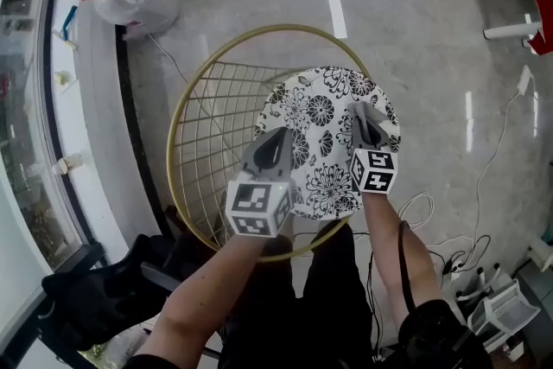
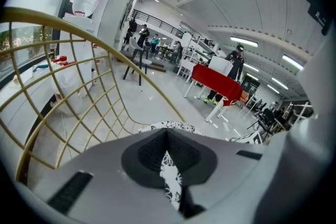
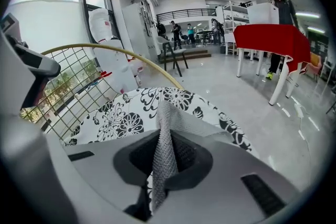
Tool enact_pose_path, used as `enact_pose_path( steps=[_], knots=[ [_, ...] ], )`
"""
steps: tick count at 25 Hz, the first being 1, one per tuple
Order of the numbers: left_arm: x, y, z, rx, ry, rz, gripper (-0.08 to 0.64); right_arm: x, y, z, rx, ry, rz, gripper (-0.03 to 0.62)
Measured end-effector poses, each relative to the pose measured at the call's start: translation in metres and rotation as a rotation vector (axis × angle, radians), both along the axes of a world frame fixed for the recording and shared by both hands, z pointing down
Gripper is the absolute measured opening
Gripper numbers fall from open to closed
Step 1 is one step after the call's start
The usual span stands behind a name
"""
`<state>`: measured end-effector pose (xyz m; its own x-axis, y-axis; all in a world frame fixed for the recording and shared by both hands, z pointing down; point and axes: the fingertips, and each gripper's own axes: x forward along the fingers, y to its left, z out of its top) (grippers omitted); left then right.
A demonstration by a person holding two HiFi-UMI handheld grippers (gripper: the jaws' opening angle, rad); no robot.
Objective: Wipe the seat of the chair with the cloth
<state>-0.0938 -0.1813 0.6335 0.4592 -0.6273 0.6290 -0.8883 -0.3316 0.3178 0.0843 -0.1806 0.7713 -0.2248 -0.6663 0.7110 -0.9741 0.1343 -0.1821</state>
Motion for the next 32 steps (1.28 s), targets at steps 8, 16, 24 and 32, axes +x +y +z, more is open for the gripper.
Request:
enact_pose_path(
  steps=[8,16,24,32],
  knots=[
    [-0.026,0.01,-0.006,-0.016,-0.055,-0.053,0.006,-0.076,-0.005,0.004,-0.023,-0.114,-0.104,0.025],
    [-0.05,0.012,-0.009,-0.018,-0.057,-0.085,0.006,-0.15,-0.006,0.01,-0.045,-0.197,-0.176,0.025],
    [-0.065,0.019,-0.02,-0.01,-0.016,-0.116,0.006,-0.204,0.006,0.004,-0.071,-0.298,-0.238,0.025],
    [-0.069,0.024,-0.042,0.022,-0.016,-0.123,0.006,-0.233,0.014,-0.038,-0.056,-0.437,-0.307,0.025]
  ],
)
